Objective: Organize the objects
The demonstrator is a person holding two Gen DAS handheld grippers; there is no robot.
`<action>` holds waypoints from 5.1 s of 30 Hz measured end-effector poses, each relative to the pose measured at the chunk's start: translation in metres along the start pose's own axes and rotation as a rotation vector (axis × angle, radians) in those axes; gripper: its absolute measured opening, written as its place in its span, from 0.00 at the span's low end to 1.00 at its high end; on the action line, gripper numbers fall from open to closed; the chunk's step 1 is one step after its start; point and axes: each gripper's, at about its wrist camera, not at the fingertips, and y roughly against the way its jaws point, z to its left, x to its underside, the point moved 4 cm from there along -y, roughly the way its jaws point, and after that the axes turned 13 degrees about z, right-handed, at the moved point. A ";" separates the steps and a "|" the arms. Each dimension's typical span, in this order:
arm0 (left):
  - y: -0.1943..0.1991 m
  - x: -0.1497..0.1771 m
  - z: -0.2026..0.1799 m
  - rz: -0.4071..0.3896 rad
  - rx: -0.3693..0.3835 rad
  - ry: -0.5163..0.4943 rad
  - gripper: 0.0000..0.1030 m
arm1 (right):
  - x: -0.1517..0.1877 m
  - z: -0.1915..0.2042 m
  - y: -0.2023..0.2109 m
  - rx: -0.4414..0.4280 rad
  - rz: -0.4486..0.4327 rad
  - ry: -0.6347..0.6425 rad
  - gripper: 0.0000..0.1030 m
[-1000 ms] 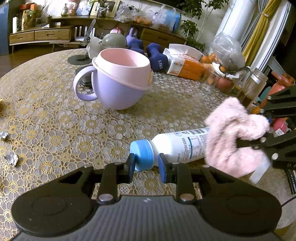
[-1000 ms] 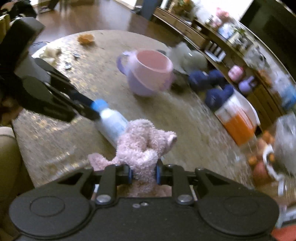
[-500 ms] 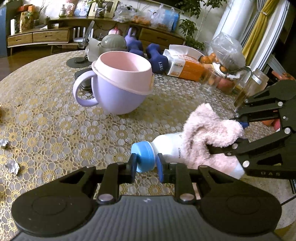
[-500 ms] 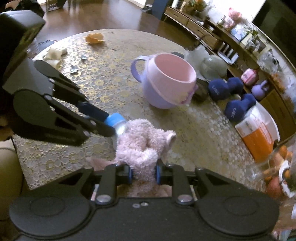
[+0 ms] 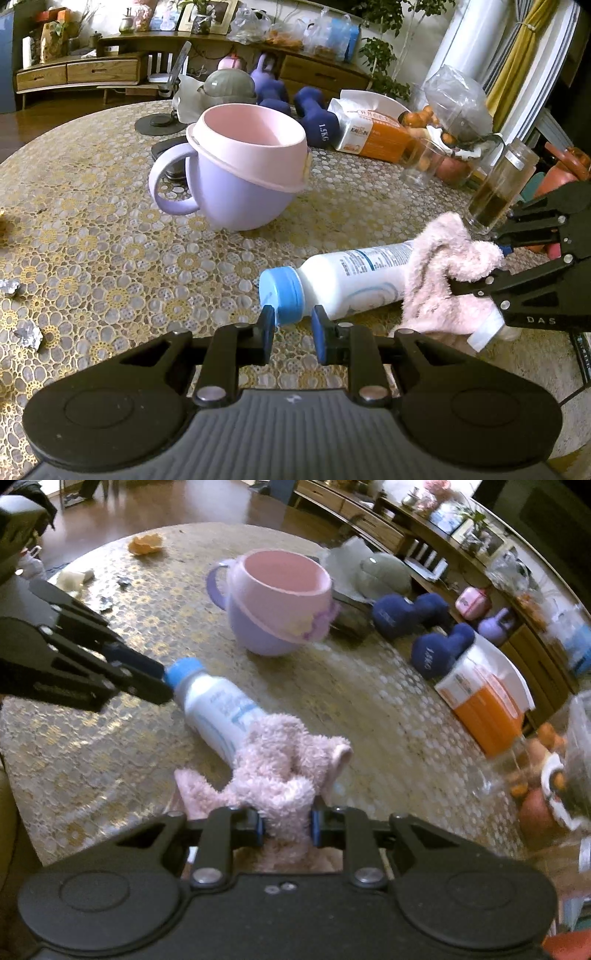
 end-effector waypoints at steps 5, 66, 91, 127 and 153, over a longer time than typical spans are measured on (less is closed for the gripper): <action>0.009 0.001 0.003 -0.002 -0.011 0.000 0.21 | 0.016 -0.007 -0.004 0.002 0.017 -0.043 0.20; -0.037 -0.009 -0.022 0.056 0.101 -0.700 0.53 | 0.015 0.005 0.037 -0.072 -0.075 -0.039 0.21; 0.020 0.070 -0.084 0.059 0.072 -0.720 0.37 | 0.022 0.063 0.056 -0.083 -0.110 0.031 0.21; 0.047 0.029 -0.089 -0.054 0.182 -0.584 0.37 | 0.067 -0.009 0.037 0.086 -0.016 -0.153 0.19; 0.043 0.014 -0.078 -0.038 0.210 -0.548 0.38 | 0.044 0.019 0.033 -0.002 -0.049 -0.031 0.19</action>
